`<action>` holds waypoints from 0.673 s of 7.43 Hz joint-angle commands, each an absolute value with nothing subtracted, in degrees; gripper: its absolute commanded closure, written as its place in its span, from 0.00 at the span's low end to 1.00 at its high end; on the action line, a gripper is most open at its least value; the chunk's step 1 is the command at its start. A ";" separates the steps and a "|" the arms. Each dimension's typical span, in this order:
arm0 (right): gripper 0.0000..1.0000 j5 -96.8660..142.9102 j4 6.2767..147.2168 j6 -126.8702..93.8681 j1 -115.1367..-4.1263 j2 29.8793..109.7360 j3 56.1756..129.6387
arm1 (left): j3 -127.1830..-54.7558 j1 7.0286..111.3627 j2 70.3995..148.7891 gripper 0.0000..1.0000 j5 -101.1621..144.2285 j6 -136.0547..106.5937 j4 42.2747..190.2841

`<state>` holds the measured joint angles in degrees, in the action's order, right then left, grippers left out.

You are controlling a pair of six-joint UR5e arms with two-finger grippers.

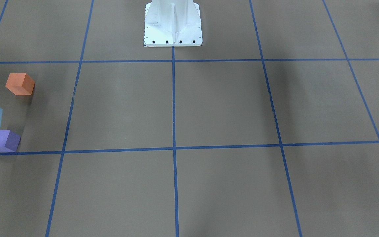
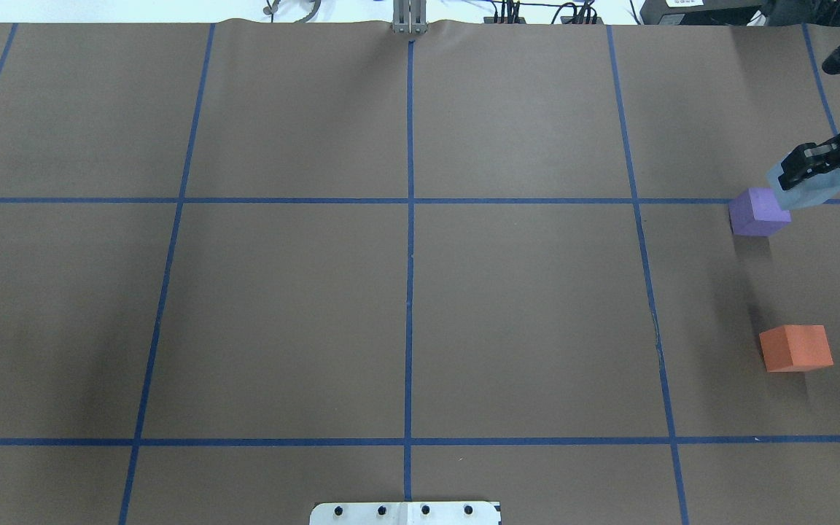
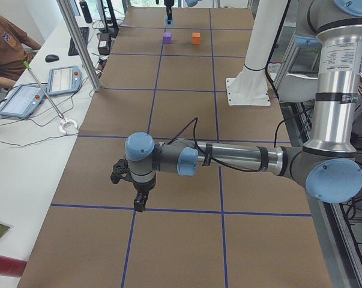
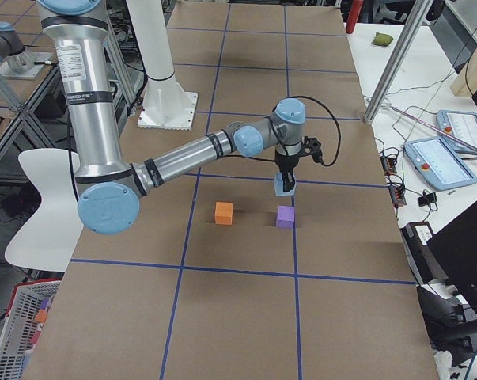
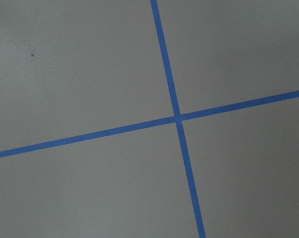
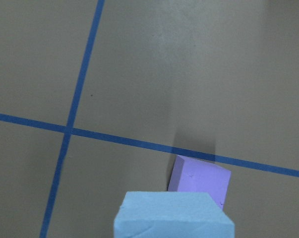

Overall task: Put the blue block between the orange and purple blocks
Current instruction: 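Lift the light blue cube with the right gripper toward the purple cube, then lower the light blue cube between the purple and orange cubes, release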

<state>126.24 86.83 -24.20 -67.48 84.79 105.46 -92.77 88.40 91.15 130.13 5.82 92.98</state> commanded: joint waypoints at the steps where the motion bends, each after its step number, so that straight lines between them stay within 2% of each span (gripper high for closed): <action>1: 1.00 127.18 84.20 -32.03 -66.81 89.55 105.29 | -92.73 88.33 91.67 0.00 129.82 5.80 92.99; 3: 1.00 127.00 72.75 -38.01 -65.40 95.16 105.47 | -92.72 88.24 92.02 0.00 129.73 5.89 92.90; 5: 1.00 126.30 67.08 -42.36 -61.81 97.12 104.95 | -92.72 88.24 92.02 0.00 129.73 5.80 92.90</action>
